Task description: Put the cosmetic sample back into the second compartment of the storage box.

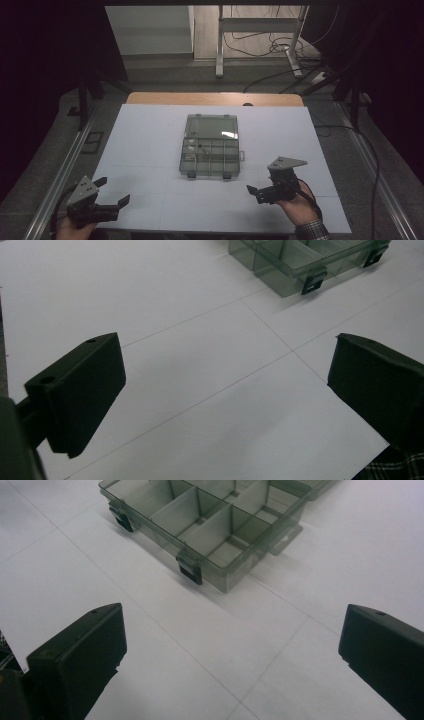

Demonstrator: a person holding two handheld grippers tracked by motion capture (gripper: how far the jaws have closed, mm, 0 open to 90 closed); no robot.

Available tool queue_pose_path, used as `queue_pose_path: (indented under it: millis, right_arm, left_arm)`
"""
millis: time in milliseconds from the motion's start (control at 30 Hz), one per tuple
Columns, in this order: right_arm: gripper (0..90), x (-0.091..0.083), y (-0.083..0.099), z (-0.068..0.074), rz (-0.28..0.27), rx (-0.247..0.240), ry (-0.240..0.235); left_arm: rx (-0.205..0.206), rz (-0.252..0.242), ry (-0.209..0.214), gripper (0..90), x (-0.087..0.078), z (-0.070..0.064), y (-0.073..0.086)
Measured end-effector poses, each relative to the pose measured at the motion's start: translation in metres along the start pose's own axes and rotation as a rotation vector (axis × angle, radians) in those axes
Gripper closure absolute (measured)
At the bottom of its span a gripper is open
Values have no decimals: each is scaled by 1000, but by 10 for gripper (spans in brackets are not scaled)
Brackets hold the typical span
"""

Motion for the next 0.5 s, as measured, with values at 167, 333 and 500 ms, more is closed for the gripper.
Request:
queue_pose_path:
  millis: [167,333,500]
  right_arm:
    - [0,-8,6,-5,-10,11,5]
    - [0,-19,10,-10,-41,23,27]
    - [0,-27,18,-18,-40,35,52]
  left_arm:
    - [-2,0,1,25,0,0,0]
    - [-3,0,1,26,0,0,0]
    - [-2,0,-1,26,0,0,0]
Point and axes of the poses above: each handheld gripper's, and its own axes: x roughly forward along the jaws, y roughly out of its underside, z roughly to its left, the point moved 10 cm from there along x, roughly forward along the jaws, and after that the axes turned 9 degrees about y, right-handed, at the moved point
